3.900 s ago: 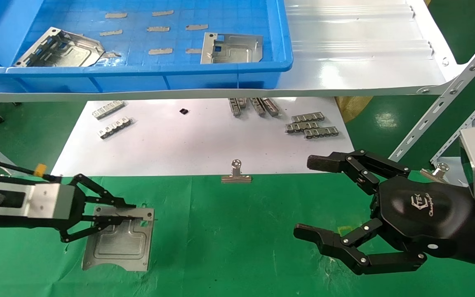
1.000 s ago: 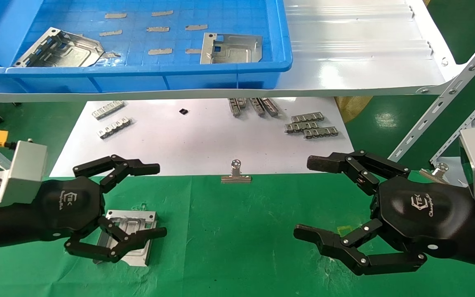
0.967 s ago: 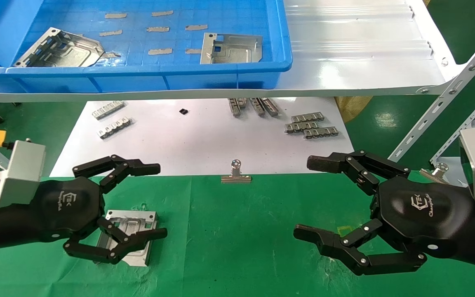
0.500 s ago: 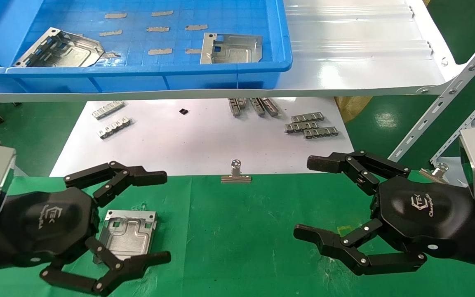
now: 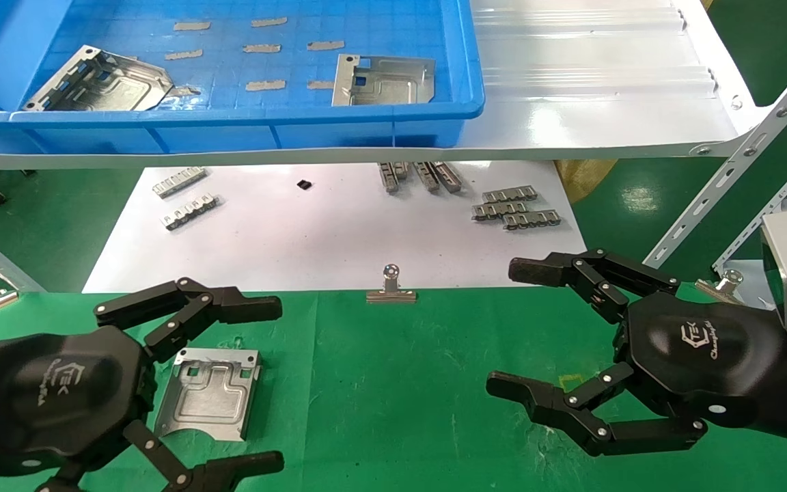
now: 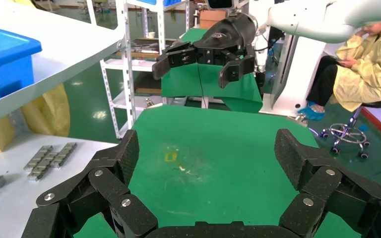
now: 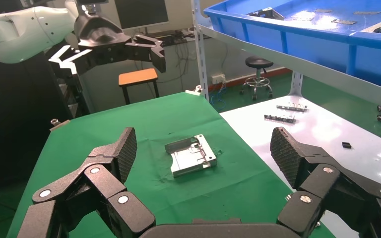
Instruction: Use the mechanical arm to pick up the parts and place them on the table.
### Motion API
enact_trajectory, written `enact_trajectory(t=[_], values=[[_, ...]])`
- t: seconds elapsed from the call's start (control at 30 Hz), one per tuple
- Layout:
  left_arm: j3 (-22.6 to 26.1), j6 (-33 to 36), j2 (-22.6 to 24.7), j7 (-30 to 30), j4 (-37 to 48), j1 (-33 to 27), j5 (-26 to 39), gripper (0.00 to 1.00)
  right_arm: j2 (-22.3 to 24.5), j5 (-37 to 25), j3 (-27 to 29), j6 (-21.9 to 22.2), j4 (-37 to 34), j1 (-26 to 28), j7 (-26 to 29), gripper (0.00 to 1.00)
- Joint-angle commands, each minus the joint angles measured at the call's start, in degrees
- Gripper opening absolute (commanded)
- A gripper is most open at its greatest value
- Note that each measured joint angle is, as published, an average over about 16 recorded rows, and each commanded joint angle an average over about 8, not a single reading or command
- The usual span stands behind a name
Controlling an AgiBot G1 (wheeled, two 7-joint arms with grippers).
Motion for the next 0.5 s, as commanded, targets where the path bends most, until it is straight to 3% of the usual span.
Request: enact_trajectory(t=[0.03, 0.5], values=[[0.1, 0.0, 0.0, 0.1, 0.2, -0.1, 0.0, 1.00, 0.0, 0.0, 0.0, 0.0, 0.0, 0.0, 0.0, 1.00], [0.6, 0.1, 0.2, 0.5, 1.1, -0.6, 0.4, 1.00, 0.0, 0.0, 0.0, 0.0, 0.0, 0.0, 0.0, 1.00]])
